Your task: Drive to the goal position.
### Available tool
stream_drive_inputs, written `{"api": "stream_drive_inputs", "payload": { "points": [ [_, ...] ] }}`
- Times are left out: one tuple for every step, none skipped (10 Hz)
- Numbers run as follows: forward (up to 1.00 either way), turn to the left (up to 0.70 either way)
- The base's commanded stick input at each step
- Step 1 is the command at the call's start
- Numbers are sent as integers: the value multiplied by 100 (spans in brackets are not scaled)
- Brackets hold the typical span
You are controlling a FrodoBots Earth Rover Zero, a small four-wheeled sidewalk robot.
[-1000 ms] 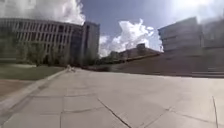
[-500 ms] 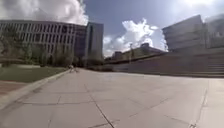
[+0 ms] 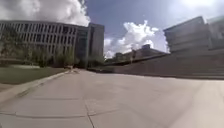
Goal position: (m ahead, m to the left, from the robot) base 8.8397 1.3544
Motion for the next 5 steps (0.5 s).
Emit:
{"api": "stream_drive_inputs", "payload": {
  "points": [
    [100,1],
    [100,1],
    [100,1],
    [100,1],
    [100,1]
  ]
}}
